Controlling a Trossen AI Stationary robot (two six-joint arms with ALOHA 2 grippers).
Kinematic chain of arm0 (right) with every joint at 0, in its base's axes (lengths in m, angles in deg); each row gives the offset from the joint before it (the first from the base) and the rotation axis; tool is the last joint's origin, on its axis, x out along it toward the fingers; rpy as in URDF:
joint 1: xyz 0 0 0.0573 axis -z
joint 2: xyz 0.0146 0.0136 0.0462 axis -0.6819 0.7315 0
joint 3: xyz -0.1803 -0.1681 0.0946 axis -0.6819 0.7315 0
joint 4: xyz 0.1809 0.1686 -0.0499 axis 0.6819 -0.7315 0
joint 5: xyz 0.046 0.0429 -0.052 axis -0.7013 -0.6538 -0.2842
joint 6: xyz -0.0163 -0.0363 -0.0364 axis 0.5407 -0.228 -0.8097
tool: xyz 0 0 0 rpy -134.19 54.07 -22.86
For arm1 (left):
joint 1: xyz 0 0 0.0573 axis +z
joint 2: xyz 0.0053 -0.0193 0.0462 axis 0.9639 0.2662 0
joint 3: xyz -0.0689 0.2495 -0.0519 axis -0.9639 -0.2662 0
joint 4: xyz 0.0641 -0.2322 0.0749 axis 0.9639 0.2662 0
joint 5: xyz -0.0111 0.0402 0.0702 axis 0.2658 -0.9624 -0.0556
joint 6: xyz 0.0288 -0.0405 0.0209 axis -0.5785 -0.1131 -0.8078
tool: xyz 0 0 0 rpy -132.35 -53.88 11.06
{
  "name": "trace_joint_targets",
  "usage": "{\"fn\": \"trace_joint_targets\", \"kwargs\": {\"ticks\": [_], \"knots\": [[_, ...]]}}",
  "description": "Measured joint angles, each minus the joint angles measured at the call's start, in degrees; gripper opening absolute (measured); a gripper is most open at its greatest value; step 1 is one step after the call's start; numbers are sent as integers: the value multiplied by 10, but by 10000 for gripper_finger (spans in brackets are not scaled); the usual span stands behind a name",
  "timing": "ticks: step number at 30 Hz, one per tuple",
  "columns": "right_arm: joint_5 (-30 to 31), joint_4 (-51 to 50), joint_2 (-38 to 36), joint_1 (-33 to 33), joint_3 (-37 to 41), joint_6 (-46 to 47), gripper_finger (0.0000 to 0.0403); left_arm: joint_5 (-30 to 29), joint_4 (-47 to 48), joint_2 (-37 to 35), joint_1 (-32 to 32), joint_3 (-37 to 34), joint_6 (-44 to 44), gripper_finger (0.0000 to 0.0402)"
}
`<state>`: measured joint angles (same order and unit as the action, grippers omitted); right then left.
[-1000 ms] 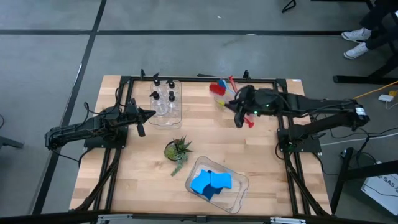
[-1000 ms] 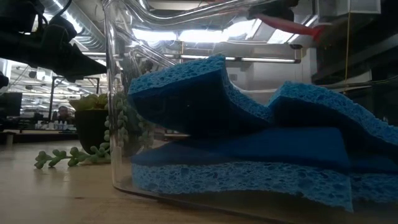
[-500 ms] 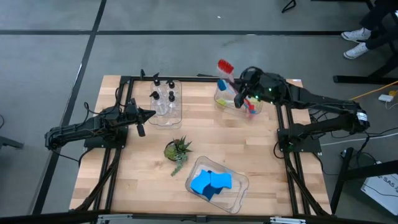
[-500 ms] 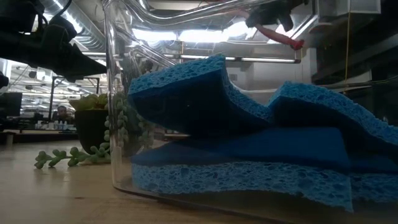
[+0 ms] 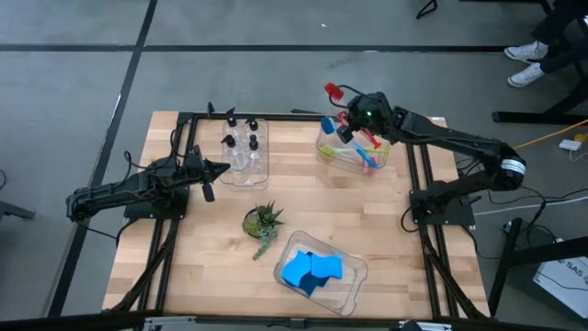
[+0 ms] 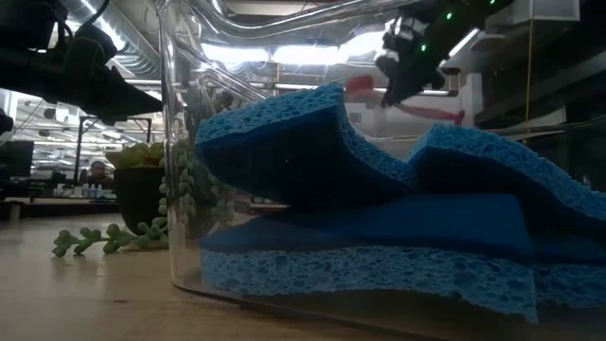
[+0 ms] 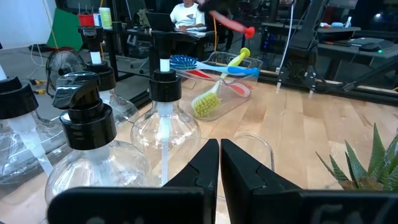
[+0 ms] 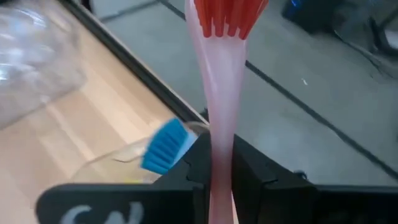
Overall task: Pick & Place Kitchen Sink Supplies
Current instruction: Put the orange dish brush into the top right transparent bin
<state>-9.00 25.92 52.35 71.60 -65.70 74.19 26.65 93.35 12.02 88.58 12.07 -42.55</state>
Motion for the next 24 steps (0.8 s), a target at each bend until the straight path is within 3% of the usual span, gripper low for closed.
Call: {"fn": "trace_joint_targets", "kwargs": {"ticks": [7, 16, 24], "knots": [[-9, -86, 41, 28, 3, 46, 41, 0, 0, 0, 0, 0, 0, 13], [-26, -53, 45, 31, 100, 89, 43, 0, 0, 0, 0, 0, 0, 8], [-68, -57, 45, 31, 116, 90, 49, 0, 0, 0, 0, 0, 0, 9]]}}
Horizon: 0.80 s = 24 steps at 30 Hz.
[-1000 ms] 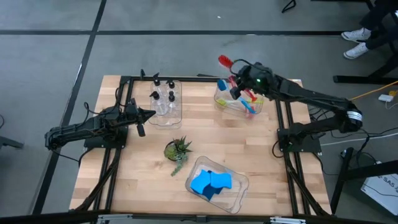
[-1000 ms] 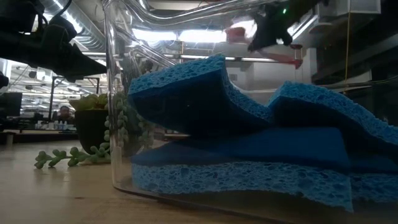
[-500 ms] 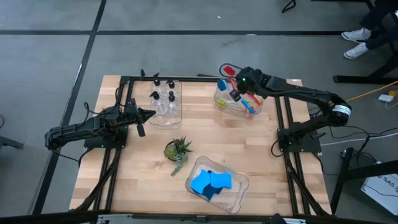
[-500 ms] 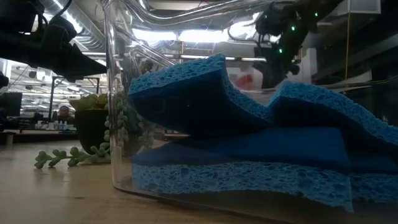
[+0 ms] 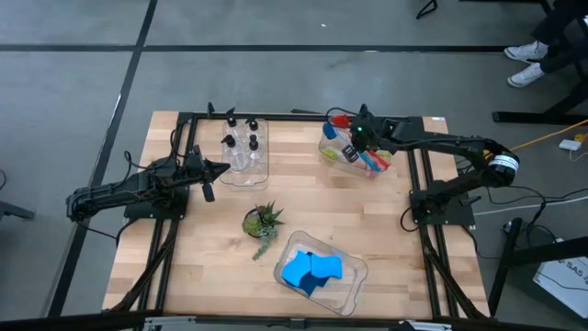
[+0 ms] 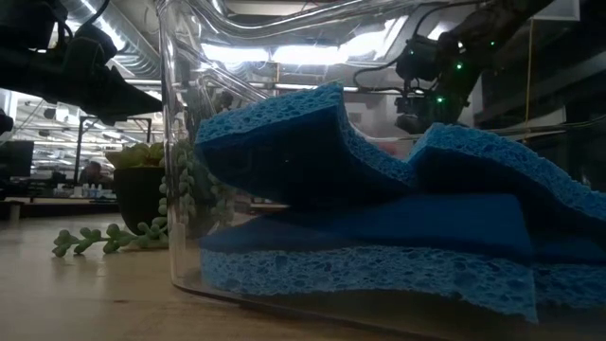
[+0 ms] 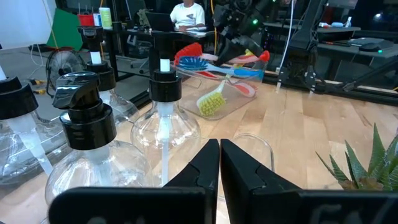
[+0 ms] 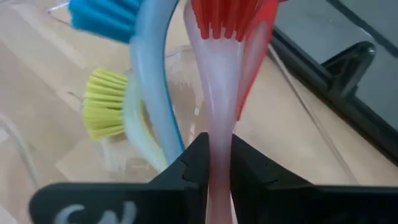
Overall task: Pick & Place Kitchen Sink Supplies
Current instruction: Put the orange dish brush into the top right transparent bin, then return to Home Position
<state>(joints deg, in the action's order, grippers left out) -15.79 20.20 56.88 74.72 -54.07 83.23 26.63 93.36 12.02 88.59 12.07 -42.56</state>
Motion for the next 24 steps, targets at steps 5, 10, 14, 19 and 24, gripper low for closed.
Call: {"fn": "trace_joint_targets", "kwargs": {"ticks": [5, 10, 14, 19, 24], "knots": [[-18, 0, 0, 0, 0, -28, 73, 0, 0, 0, 0, 0, 0, 12], [-51, -13, 0, 0, -9, -46, 105, 0, 0, 0, 0, 0, 0, 11], [-63, -23, 0, 0, -33, -47, 139, 0, 0, 0, 0, 0, 0, 10], [-91, -56, 0, 0, -77, -50, 181, 0, 0, 0, 0, 0, 0, 13], [-157, -80, -6, -4, -124, -60, 206, 0, 0, 0, 0, 0, 0, 9]]}}
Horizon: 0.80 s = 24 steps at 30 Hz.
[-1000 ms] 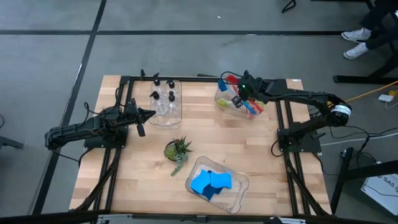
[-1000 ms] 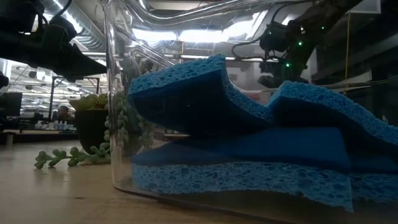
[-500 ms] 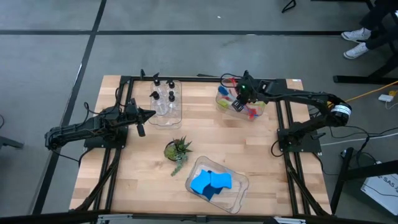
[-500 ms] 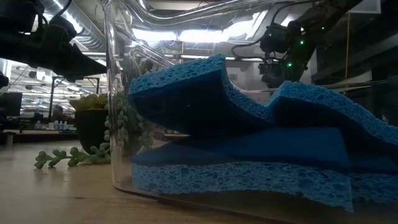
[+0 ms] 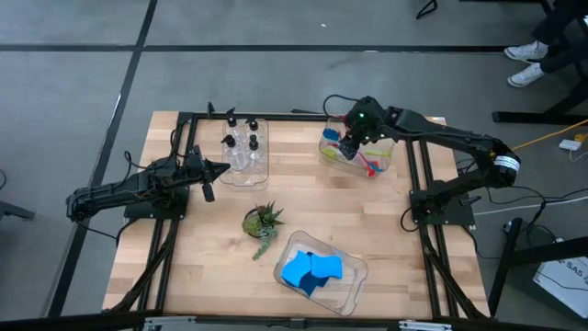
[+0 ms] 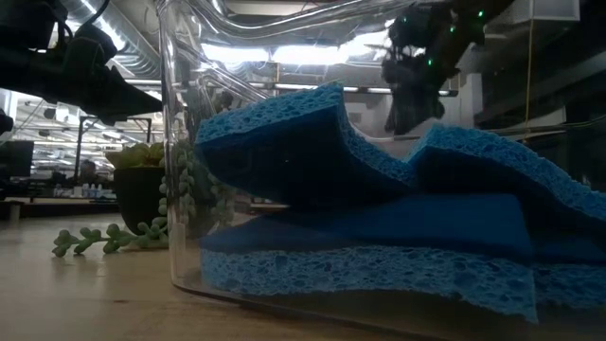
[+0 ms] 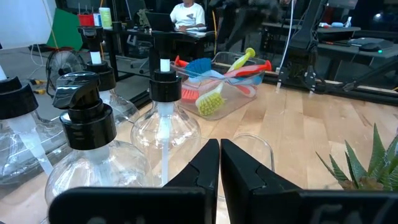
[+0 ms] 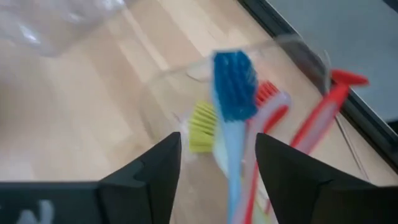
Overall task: Pick & Place Kitchen Sink Supplies
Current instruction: Return to Home Position
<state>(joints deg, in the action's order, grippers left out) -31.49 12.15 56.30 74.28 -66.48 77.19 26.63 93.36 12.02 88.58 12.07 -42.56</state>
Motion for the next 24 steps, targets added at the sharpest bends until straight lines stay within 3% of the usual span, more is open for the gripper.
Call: {"fn": "trace_joint_targets", "kwargs": {"ticks": [12, 19, 24], "knots": [[10, 2, -186, -59, 25, 17, 211, 0, 0, 0, 0, 0, 0, 10], [-6, 29, -305, -150, 82, 94, 211, 0, 0, 0, 0, 0, 0, 12], [-6, 102, -376, -230, 160, 160, 211, 0, 0, 0, 0, 0, 0, 10]]}}
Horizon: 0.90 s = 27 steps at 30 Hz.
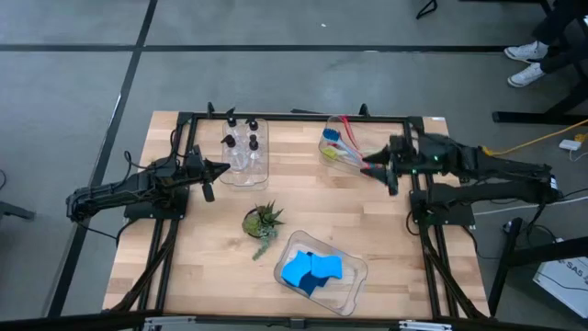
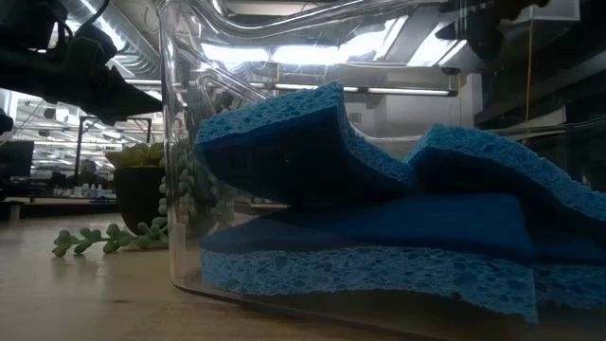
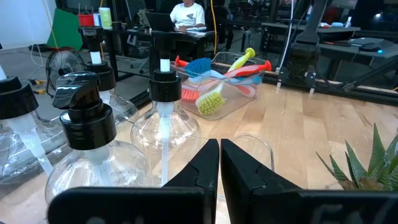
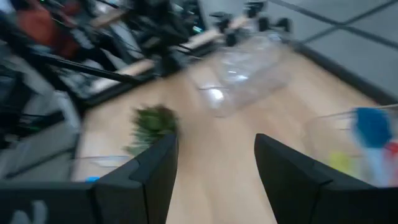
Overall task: Pick & Place Kitchen Sink Supplies
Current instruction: Return to Home Position
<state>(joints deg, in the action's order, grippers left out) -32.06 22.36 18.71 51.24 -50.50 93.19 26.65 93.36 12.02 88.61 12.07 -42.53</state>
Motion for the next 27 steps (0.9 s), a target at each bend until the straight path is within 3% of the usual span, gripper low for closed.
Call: {"fn": "trace_joint_targets", "kwargs": {"ticks": [11, 19, 22, 27], "knots": [[1, 306, -57, -141, 243, 138, 211, 0, 0, 0, 0, 0, 0, 9], [3, 547, -91, -184, 414, 142, 211, 0, 0, 0, 0, 0, 0, 8], [25, 567, -102, -184, 461, 138, 211, 0, 0, 0, 0, 0, 0, 9], [19, 542, -117, -187, 456, 76, 211, 0, 0, 0, 0, 0, 0, 13]]}}
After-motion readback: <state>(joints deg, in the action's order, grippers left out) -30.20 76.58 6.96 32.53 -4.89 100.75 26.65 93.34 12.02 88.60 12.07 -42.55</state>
